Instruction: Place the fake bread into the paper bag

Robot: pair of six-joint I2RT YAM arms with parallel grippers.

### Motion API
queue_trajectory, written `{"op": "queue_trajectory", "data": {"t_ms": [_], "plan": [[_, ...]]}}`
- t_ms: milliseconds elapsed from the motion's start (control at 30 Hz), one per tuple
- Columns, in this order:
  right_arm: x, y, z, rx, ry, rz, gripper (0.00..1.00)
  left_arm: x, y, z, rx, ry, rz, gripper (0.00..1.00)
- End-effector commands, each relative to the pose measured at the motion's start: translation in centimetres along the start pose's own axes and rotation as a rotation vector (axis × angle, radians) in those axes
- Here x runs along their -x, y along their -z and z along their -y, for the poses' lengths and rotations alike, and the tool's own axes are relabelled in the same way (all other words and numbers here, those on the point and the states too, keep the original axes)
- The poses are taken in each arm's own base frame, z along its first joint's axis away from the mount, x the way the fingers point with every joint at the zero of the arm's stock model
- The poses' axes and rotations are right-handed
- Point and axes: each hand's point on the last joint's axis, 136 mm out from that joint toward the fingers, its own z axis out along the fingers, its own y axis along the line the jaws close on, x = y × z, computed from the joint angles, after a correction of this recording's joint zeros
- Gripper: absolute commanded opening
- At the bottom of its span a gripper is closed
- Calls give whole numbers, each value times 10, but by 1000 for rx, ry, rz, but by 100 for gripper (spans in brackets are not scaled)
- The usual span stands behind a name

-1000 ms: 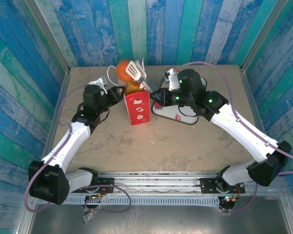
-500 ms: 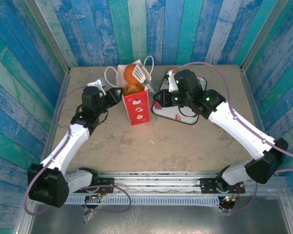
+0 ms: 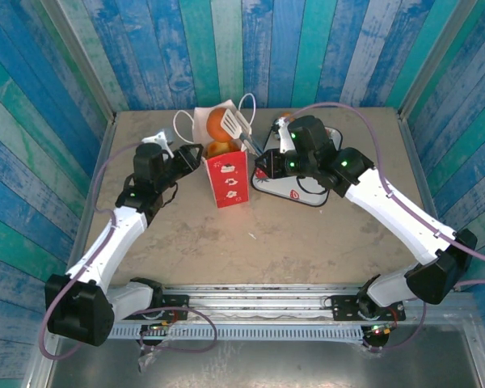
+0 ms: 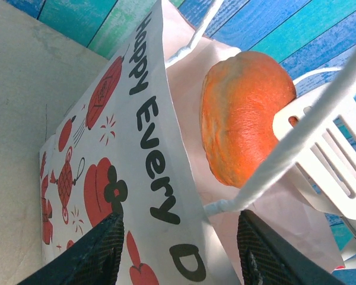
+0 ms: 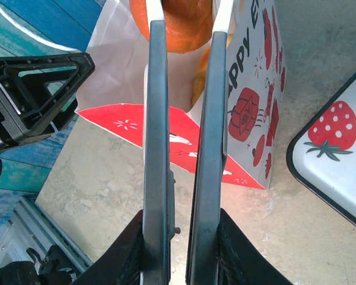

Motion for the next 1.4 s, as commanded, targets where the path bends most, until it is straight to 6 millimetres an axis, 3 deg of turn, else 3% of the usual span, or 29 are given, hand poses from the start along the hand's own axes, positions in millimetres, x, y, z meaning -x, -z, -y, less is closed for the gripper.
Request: {"op": "queue_trajectory", "data": {"t_ms": [0, 333, 667, 933, 1133, 1367], "plan": [[24, 17, -15, 33, 45, 87, 26, 9, 10, 7, -17, -17, 31, 55], [29, 17, -19, 41, 64, 84, 34, 12, 8, 8, -18, -24, 31, 55], [31, 17, -10, 5, 73, 83, 38, 13, 8, 8, -13, -24, 35, 55], [40, 23, -17, 27, 81, 105, 38, 19, 14, 13, -20, -32, 52, 58], [60, 41, -36, 88, 107, 163, 38, 37, 22, 29, -47, -77, 91, 69], [92, 81, -66, 184, 112, 259, 38, 58, 35, 45, -65, -146, 158, 82]]}}
